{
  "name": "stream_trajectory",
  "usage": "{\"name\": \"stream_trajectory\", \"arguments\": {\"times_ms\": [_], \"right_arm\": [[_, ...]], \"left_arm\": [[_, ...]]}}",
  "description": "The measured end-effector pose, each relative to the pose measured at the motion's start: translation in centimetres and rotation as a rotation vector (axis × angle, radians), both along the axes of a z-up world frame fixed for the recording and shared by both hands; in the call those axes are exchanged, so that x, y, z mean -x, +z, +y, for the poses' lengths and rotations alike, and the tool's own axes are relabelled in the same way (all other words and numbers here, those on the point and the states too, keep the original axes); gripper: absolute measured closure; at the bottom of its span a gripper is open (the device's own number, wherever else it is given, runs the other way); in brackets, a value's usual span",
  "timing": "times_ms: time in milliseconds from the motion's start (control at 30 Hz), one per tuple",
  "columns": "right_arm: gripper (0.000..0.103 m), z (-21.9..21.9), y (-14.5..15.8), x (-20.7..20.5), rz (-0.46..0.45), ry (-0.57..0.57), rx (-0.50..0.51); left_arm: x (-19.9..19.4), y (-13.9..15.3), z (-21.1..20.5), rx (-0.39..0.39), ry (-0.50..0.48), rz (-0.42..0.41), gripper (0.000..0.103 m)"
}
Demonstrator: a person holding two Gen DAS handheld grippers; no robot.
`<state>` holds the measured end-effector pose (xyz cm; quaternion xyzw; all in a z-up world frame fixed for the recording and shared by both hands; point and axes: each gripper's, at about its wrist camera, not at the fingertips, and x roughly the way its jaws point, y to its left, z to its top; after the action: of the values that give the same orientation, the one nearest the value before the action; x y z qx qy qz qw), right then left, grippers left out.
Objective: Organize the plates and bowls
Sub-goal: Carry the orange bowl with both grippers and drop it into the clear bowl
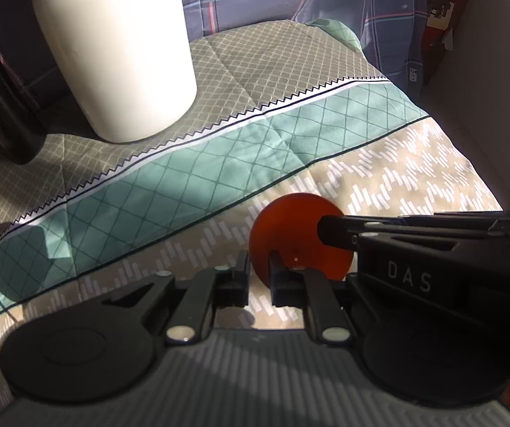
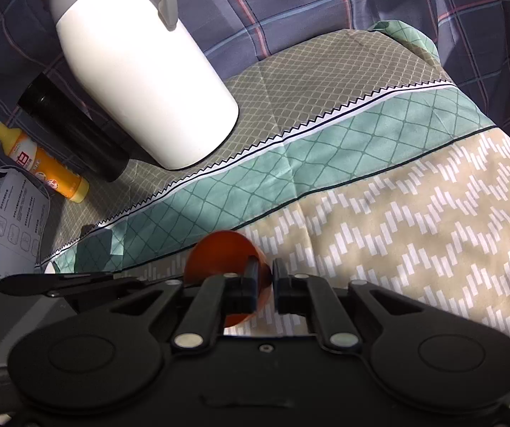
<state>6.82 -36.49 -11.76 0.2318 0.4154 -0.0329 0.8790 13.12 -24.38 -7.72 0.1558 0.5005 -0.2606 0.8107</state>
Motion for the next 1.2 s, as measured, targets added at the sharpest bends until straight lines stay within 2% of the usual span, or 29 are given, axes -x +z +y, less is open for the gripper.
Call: {"name": "stream_trajectory", "arguments": {"times_ms": [267,600,833,1200], "right_arm": [[0.095,5.2,3.3,2.1,-0.015,0.096,0.07],[0.095,13.0,5.2,4.6,-0.005,0.259,0.102],[0.095,16.8,5.1,6.3,0.039,0.336,0.127],[0.095,17.6,2.9,7.4,0.125,0.343,0.125]], "left_arm": [[3.0,3.2,5.3,0.023,0.018,-0.017,0.092],[7.0,5.5,13.6,0.037,0.092,-0.018,0.092],[9.5,5.0,16.7,0.045,0.118,0.009,0.091],[10.7,2.4,17.0,0.028,0.106,0.078,0.091]]}}
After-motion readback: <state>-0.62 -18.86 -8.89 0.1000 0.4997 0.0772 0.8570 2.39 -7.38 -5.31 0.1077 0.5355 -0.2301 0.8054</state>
